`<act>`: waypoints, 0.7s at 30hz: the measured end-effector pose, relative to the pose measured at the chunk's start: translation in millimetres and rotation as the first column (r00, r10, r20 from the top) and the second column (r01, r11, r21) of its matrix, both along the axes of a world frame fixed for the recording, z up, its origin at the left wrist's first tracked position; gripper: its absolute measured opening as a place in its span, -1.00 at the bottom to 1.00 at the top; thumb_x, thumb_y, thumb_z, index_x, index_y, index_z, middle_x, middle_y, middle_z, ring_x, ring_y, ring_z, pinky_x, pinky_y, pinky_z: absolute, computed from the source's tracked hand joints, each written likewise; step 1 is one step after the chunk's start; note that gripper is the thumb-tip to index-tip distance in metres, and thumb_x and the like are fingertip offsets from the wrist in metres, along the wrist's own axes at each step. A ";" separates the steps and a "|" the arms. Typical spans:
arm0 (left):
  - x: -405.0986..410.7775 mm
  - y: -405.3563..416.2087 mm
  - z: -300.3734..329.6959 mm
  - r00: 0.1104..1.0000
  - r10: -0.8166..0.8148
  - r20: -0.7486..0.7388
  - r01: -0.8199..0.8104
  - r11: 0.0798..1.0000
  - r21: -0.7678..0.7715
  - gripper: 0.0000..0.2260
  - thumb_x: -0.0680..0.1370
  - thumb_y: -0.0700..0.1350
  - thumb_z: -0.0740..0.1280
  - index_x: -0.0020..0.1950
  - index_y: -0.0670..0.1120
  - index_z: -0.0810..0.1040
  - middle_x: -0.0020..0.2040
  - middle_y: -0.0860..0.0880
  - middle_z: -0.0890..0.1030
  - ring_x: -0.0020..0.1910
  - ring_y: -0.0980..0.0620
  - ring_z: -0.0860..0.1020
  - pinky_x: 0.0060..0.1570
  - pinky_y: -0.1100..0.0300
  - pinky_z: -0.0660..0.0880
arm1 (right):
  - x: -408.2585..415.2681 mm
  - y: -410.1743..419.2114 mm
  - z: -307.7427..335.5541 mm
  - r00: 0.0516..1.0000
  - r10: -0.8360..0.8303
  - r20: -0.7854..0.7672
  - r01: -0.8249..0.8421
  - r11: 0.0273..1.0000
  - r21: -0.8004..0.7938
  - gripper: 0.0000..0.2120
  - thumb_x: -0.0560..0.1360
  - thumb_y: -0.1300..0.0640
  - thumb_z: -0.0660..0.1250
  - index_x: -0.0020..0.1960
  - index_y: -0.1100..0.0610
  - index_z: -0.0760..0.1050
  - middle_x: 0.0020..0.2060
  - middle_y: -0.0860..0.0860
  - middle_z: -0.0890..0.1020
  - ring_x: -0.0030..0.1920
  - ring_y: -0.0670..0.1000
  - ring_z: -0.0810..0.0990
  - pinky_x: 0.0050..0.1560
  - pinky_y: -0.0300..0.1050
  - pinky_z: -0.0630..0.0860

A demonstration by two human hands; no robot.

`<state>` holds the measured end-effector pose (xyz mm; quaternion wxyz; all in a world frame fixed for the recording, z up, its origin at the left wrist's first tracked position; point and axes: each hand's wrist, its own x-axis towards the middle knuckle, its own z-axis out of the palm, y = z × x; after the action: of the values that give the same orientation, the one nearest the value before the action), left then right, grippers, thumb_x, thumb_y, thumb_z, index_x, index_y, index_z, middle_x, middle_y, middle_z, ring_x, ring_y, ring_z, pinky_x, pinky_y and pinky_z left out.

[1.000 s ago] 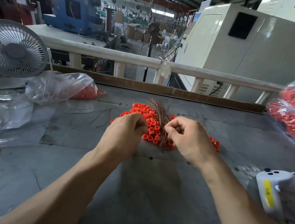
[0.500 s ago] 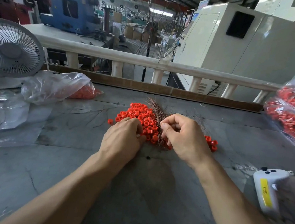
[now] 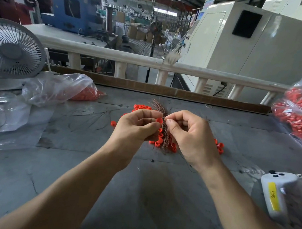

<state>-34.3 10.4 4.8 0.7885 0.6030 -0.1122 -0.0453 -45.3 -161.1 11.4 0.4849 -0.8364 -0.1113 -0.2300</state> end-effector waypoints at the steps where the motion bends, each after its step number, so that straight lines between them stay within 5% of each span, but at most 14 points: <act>1: -0.2 -0.4 -0.1 1.000 -0.005 0.008 0.005 1.000 -0.003 -0.84 0.59 -0.35 0.37 0.13 -0.19 0.66 -0.11 -0.13 0.67 -0.17 -0.04 0.62 -0.03 0.10 0.65 | -0.4 0.2 0.1 1.000 0.002 0.003 -0.002 1.000 -0.006 -0.89 0.58 0.11 0.43 -0.11 -0.05 0.65 -0.28 -0.11 0.70 -0.27 -0.15 0.65 -0.25 -0.34 0.53; 15: -0.7 -4.3 -0.6 0.997 0.043 0.067 -0.042 0.999 -0.015 -0.79 0.58 -0.39 0.36 0.17 -0.21 0.66 -0.07 -0.22 0.65 -0.12 -0.14 0.59 0.10 -0.07 0.61 | -0.4 2.4 -0.8 1.000 0.010 0.012 -0.010 1.000 -0.012 -0.92 0.58 0.06 0.42 -0.09 -0.04 0.64 -0.26 -0.09 0.70 -0.25 -0.11 0.67 -0.21 -0.19 0.62; 21: 0.2 -2.5 -2.7 0.996 0.034 0.084 -0.036 0.999 0.018 -0.80 0.61 -0.32 0.35 0.15 -0.14 0.69 -0.07 -0.17 0.70 -0.13 -0.08 0.61 0.06 -0.04 0.63 | -1.4 1.6 -0.3 0.999 0.034 -0.004 -0.034 0.999 -0.004 -0.91 0.59 0.07 0.42 -0.09 -0.03 0.64 -0.31 -0.08 0.68 -0.31 -0.15 0.62 -0.28 -0.30 0.52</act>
<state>-34.0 7.9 2.1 0.7780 0.6137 -0.1342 -0.0072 -46.6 -159.4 11.1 0.4871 -0.8359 -0.1249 -0.2198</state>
